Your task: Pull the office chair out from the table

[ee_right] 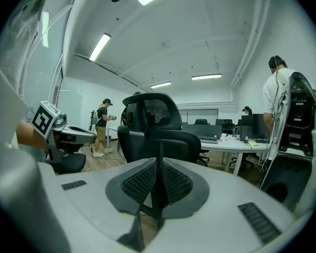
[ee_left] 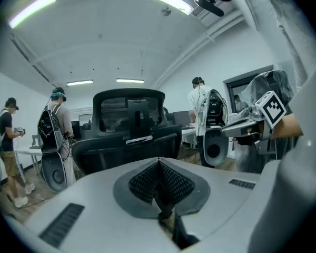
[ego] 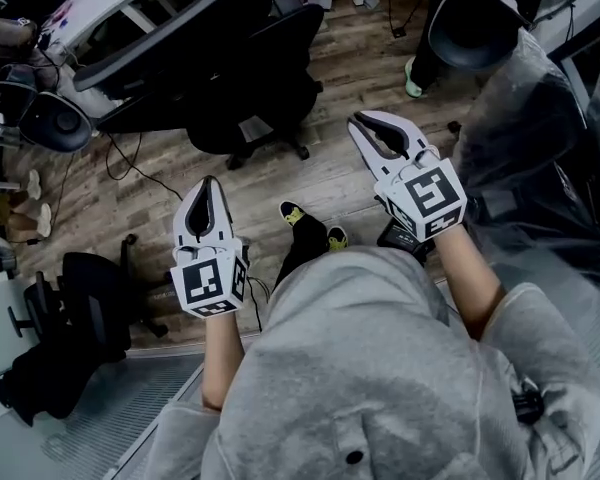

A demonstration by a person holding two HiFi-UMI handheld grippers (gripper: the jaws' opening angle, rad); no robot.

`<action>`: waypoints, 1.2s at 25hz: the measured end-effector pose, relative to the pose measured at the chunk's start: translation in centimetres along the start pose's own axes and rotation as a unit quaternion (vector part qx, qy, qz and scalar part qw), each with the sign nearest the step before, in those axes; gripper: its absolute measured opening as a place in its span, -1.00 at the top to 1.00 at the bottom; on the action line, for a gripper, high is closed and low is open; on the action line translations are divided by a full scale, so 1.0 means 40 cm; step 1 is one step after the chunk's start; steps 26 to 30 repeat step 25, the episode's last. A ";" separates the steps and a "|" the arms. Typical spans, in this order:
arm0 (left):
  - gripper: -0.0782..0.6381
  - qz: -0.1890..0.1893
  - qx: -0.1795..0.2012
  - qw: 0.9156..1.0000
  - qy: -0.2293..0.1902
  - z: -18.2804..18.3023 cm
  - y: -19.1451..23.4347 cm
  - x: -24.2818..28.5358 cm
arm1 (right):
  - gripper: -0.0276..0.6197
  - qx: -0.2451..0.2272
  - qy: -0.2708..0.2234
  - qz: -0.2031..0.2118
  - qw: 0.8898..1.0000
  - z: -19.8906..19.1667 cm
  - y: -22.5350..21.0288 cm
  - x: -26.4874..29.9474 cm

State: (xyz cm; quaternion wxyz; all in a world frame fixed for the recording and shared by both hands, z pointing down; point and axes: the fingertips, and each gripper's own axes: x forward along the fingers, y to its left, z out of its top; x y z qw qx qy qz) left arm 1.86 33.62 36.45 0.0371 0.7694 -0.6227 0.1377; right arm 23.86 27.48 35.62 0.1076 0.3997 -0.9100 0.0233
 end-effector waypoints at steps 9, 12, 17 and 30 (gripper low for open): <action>0.75 0.001 0.001 1.000 0.009 -0.019 -0.032 -0.032 | 0.74 -0.012 0.001 0.003 1.000 -0.020 0.033 -0.033; 0.75 0.002 0.000 1.000 0.007 -0.018 -0.033 -0.031 | 0.74 -0.012 0.002 0.002 1.000 -0.021 0.036 -0.037; 0.75 0.003 -0.002 1.000 0.008 -0.023 -0.030 -0.033 | 0.74 -0.015 0.005 0.002 1.000 -0.025 0.039 -0.033; 0.75 0.009 -0.005 1.000 0.009 -0.023 -0.008 -0.027 | 0.74 -0.017 0.000 0.005 1.000 -0.011 0.039 -0.015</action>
